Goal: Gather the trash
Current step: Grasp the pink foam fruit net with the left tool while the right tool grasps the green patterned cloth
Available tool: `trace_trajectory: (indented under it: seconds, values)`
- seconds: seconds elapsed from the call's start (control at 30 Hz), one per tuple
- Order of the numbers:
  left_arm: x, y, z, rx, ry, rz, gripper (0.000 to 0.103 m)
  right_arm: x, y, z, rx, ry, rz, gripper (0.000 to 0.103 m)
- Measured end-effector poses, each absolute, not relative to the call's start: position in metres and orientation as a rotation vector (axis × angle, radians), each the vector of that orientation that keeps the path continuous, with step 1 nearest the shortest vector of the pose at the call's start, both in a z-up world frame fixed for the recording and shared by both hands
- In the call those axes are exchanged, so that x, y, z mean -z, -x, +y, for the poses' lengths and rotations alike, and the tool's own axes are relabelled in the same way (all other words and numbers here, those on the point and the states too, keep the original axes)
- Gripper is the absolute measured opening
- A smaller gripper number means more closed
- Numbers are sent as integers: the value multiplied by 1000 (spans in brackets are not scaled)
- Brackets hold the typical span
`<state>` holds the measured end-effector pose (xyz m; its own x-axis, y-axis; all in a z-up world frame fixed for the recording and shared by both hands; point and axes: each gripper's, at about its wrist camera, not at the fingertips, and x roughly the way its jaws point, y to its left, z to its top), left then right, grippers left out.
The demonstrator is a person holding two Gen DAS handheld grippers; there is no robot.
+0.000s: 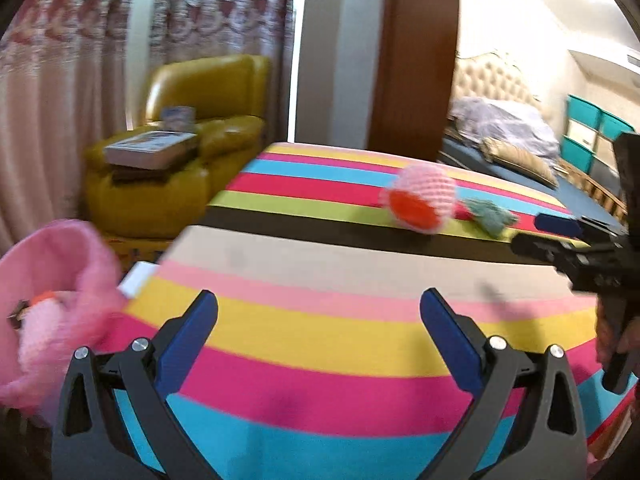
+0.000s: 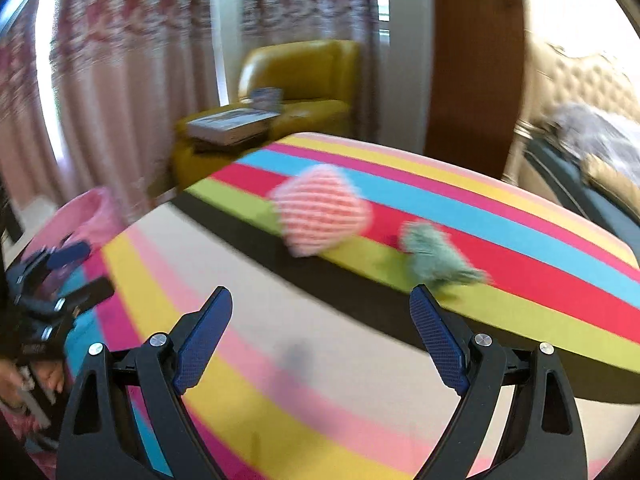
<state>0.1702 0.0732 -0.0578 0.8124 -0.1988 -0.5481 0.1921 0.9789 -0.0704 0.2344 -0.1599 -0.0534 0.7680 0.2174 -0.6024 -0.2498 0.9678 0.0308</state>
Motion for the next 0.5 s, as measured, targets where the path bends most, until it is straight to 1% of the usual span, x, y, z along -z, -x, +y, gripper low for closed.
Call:
trace_trajectory:
  seconds: [0.1,0.23,0.5]
  values:
    - [65,-177,45,233,-19,598,98,55,-252,-189,-183,-4,664,85]
    - [75,-184,26,231,-73,612,98,59,-281,-203,-137,-16,689,85]
    - [86,-191,17,209,-142,636,98,69,-328,-197,-123,34,760,85]
